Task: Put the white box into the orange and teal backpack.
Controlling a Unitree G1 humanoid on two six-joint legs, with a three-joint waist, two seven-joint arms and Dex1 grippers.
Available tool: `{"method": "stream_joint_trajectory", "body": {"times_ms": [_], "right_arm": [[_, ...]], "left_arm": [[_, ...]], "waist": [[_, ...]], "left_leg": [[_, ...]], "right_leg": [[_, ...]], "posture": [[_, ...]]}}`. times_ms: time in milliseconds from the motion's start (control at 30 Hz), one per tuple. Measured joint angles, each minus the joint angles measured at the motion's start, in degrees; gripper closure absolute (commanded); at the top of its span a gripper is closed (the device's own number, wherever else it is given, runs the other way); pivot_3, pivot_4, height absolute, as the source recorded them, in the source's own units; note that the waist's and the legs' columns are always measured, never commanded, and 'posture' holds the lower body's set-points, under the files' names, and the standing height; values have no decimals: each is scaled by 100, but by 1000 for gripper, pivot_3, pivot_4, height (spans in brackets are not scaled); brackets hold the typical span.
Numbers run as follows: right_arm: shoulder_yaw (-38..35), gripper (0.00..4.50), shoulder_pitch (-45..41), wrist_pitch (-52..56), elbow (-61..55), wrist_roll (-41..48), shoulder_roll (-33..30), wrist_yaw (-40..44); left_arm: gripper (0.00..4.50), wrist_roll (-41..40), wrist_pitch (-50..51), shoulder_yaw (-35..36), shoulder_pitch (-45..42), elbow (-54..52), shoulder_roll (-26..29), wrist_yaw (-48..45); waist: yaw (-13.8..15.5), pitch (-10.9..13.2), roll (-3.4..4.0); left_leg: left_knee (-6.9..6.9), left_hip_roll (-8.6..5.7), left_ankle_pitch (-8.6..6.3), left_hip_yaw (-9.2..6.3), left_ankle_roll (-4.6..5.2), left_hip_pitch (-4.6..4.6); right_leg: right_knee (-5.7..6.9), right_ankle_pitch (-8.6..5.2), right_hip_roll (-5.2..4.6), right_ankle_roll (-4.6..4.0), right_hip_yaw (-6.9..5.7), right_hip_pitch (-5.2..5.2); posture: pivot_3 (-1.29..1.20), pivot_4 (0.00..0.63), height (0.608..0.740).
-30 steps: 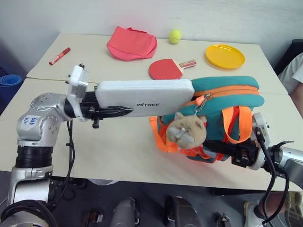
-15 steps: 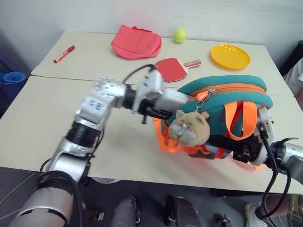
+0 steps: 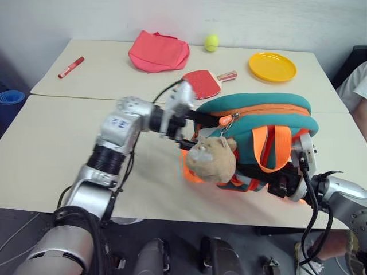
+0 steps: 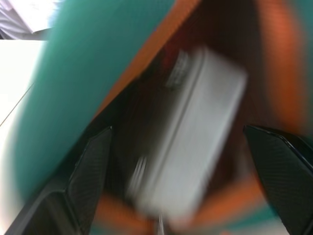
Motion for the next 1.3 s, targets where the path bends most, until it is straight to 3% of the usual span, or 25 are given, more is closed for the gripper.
{"method": "stream_joint_trajectory", "body": {"times_ms": [133,300,467,767,900,1067,1300], "right_arm": [[84,4500,40,-132,6,-163,114,-34],[224,4500,-303,-292,178,-528,242,-86],[442,4500,-438,-309,265,-702,319,-35],[499,4500,-523,-54,249,-578,106,152],[498,4500,-541,-15,248,-561,105,155],[493,4500,-541,34,224,-543,105,100],[416,4500,-335,92,-94,-541,-85,32]], "left_arm": [[90,4,-589,303,303,185,712,-612],[90,-533,-557,634,1039,-953,783,-787],[90,-764,-557,683,1467,-2196,303,-166],[90,-460,-942,238,1620,-2489,-467,816],[1235,-489,-990,212,1639,-2488,-512,850],[2691,-543,-1180,375,1566,-2239,-138,634],[2876,-765,-1052,843,1108,-1270,71,629]], "waist": [[-18,0,0],[-3,0,0],[14,0,1],[19,0,1],[13,0,1],[-18,0,1],[-21,0,0]], "left_leg": [[9,-4,-5,0,5,-2],[28,-9,-10,-18,13,-15],[27,-9,-10,-16,13,-12],[28,-9,-9,-13,13,-7],[28,-8,-9,-13,13,-7],[28,-6,-9,-13,13,-6],[27,-9,-10,-15,14,-9]], "right_leg": [[3,0,-4,0,-3,1],[4,1,-11,2,28,11],[6,3,-9,5,34,14],[4,3,-5,5,36,13],[3,3,-6,5,35,12],[1,2,-6,4,33,12],[6,3,-6,6,30,13]], "posture": [[0,150,740],[0,150,740],[0,150,740],[0,150,740],[0,150,740],[0,150,740],[0,150,740]]}}
